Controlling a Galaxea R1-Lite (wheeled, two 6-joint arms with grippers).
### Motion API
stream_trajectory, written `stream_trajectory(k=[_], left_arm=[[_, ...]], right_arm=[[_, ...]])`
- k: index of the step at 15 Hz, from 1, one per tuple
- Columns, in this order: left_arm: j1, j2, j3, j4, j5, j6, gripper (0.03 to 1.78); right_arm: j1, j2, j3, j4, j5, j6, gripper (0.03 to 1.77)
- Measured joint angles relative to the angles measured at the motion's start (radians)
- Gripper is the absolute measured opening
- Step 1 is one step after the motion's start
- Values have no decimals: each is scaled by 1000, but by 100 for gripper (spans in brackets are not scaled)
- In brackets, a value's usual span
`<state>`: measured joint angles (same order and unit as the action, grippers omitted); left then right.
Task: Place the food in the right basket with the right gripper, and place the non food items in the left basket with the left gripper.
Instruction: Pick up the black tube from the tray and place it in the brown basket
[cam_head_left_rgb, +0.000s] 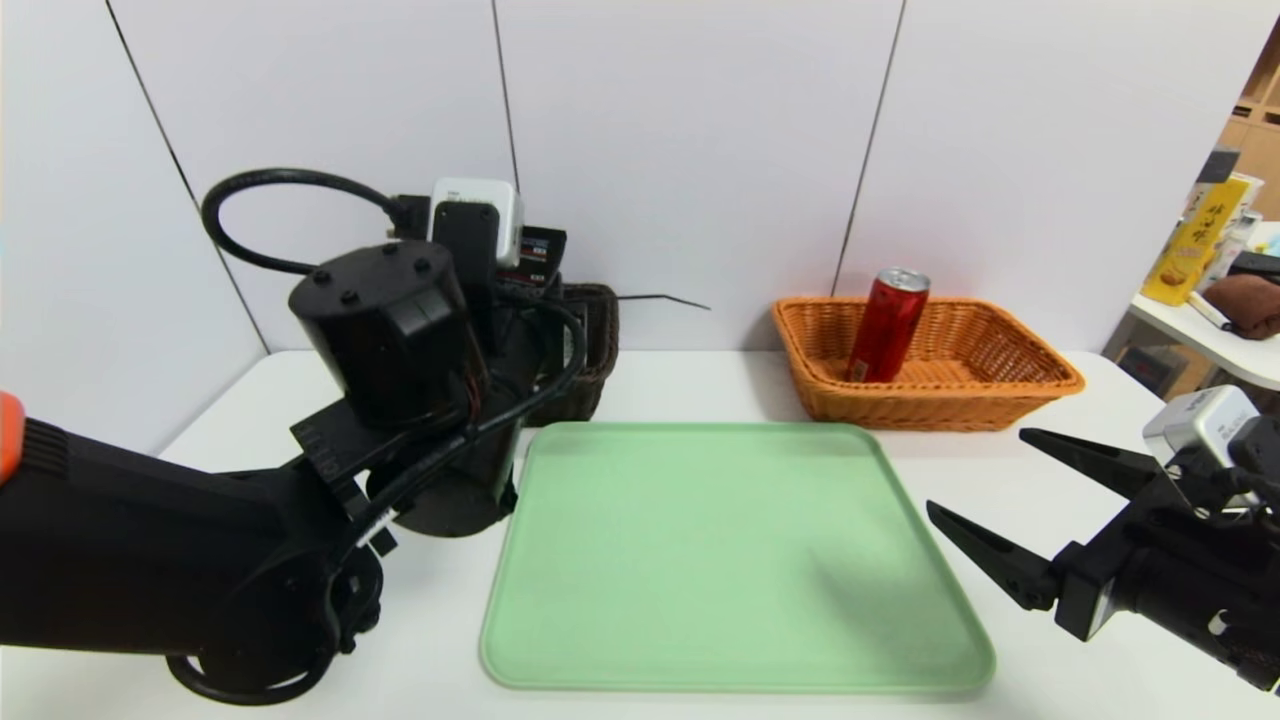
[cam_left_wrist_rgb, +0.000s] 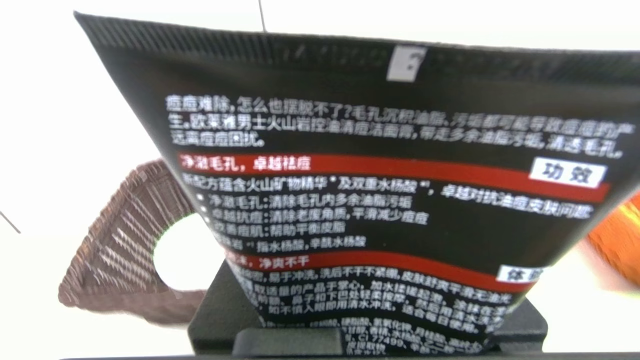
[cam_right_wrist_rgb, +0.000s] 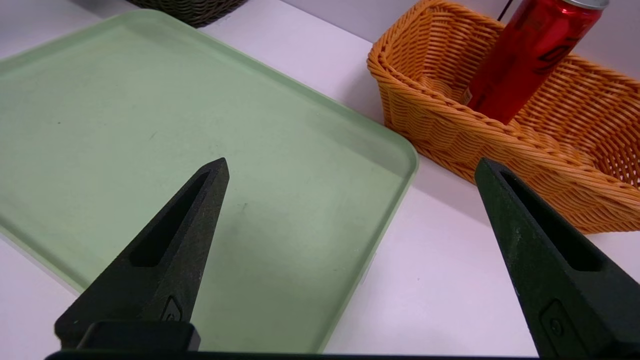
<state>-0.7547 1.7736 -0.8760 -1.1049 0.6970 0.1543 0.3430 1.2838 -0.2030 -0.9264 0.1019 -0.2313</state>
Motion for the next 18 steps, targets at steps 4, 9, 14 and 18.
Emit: stream_trajectory(k=[4,9,14,18], left_arm=[[80,-7,-129,146,-61,-7,72],[178,46,-346,370,-126,-71,72],[233,151,-491,581,-151,-171,72],[272,240,-545,638,-157,-197,71]], right_arm=[[0,0,1,0,0,0,169],[0,3,0,0,0,0,169],[0,3,1,0,1,0,169],[0,4,2,-1,3,0,169]])
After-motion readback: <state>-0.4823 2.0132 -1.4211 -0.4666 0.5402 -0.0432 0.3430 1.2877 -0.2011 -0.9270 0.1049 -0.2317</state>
